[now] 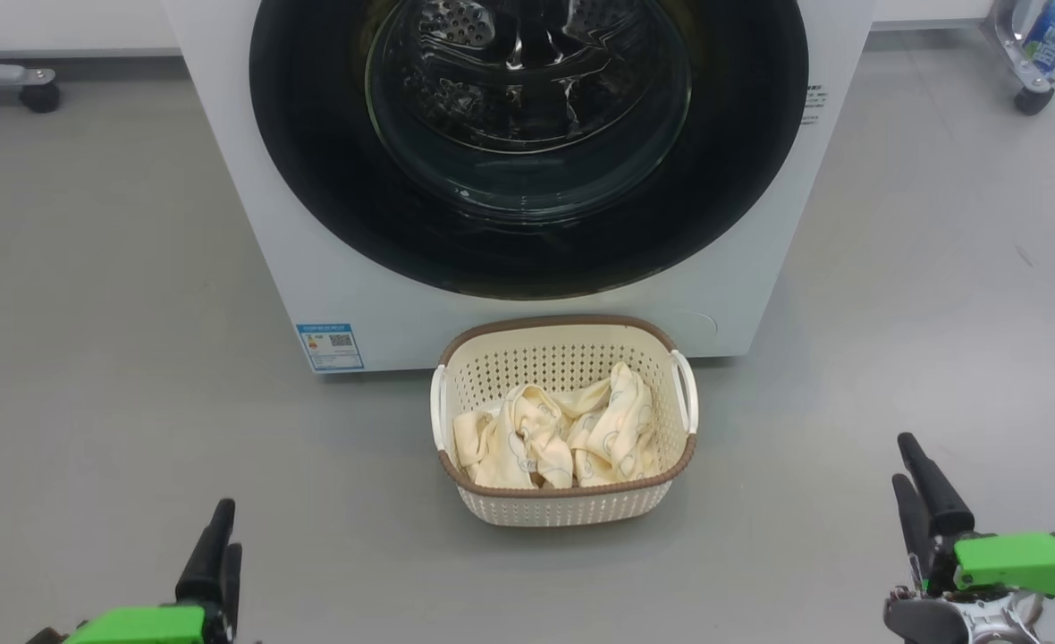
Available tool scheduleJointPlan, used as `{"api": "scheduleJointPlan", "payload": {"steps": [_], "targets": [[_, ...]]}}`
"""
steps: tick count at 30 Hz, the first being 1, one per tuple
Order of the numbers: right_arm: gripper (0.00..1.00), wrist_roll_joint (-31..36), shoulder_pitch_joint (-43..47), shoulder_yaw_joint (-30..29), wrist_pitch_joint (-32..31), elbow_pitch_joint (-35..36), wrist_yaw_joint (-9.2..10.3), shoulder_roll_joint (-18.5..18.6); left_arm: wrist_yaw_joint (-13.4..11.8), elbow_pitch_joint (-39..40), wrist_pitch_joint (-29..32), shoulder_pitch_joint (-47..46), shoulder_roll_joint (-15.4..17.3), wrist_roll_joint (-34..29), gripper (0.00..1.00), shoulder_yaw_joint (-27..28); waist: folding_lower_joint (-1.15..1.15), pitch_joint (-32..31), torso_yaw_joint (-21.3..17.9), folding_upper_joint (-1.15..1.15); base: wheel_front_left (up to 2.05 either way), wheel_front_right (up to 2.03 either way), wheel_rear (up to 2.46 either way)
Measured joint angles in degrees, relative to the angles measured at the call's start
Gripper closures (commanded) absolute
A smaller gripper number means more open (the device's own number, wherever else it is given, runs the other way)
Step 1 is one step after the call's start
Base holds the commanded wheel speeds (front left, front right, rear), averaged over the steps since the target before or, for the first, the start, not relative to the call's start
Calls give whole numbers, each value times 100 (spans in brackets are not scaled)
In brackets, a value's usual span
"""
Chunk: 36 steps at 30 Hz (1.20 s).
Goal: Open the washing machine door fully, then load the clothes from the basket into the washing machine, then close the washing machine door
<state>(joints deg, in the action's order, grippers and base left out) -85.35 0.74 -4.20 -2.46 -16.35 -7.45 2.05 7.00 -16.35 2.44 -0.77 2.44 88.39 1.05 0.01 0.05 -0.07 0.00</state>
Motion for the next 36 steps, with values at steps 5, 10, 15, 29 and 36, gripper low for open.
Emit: {"api": "scheduleJointPlan", "payload": {"steps": [5,10,15,29,36], "targets": [[0,246,-12,69,103,60,0,56,1,77,-100,-4,48,-144,0,-91,0,-9,3,0,0,0,0],[0,603,-48,125,219,135,0,122,1,157,-201,-23,112,-397,0,-160,0,-20,5,0,0,0,0],[0,860,-90,187,276,164,0,135,1,188,-288,-42,155,-603,0,-210,0,-25,4,0,0,0,0],[0,1757,-105,290,457,286,0,182,0,303,-547,-51,249,-1410,0,-355,-1,-50,19,0,0,0,0],[0,2258,-115,342,563,343,0,219,-49,364,-658,-54,326,-1936,0,-443,-1,-53,23,0,0,0,0]]}}
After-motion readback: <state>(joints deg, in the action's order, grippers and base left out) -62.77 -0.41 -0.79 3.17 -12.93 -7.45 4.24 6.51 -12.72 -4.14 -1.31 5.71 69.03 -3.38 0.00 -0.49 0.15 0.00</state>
